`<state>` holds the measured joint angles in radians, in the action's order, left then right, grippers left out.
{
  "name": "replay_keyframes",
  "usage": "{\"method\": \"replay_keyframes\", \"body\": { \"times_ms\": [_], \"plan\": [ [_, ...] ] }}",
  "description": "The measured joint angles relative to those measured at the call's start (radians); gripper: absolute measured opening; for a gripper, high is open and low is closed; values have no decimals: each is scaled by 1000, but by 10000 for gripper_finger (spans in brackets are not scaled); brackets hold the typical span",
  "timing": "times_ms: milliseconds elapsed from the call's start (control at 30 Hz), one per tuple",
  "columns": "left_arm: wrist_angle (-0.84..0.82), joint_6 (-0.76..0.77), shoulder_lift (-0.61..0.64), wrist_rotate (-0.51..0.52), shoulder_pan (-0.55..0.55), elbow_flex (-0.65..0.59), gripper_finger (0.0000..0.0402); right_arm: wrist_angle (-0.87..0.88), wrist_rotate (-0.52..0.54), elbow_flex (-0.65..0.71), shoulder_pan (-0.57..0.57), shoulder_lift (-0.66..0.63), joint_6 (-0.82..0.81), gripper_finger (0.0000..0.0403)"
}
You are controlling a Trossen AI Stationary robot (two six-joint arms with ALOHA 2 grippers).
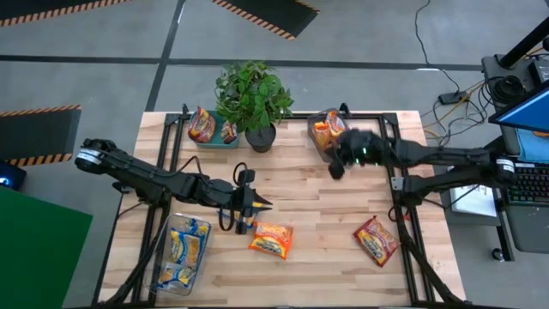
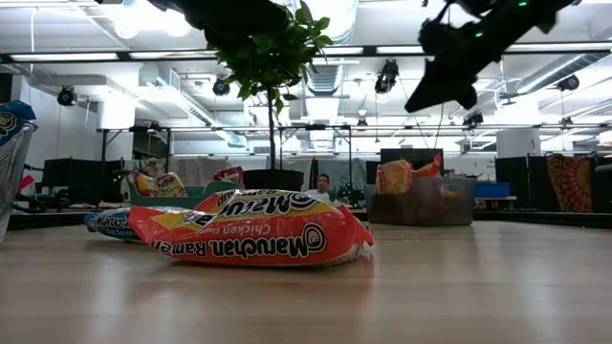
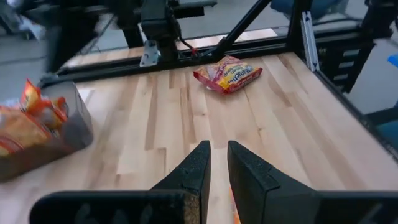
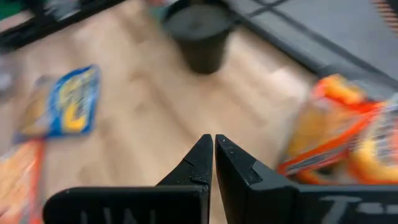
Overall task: Sort Maruchan noodles
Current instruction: Put the red noodle pack into the green bin
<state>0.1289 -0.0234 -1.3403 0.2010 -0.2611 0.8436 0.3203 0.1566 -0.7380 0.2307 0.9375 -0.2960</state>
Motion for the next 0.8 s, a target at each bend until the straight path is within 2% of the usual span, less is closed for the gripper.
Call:
{"method": "replay_keyframes", "body": {
  "times_ms": [167,300,533,667,800],
  "plan": [
    [-1,123,-24,-6,-10,0,37,-79,-1,106,-175,-40,-36,9],
    [0,202,-67,-9,-21,0,37,-83,-34,138,-269,-37,-130,9],
    [46,257,-145,-10,-40,9,37,-86,-344,59,-365,15,-345,9],
    [47,256,-155,-13,-49,30,37,86,-452,-5,-437,81,-456,9],
    [40,244,-155,-13,-50,41,37,454,-492,-61,-523,188,-629,9]
  ]
}}
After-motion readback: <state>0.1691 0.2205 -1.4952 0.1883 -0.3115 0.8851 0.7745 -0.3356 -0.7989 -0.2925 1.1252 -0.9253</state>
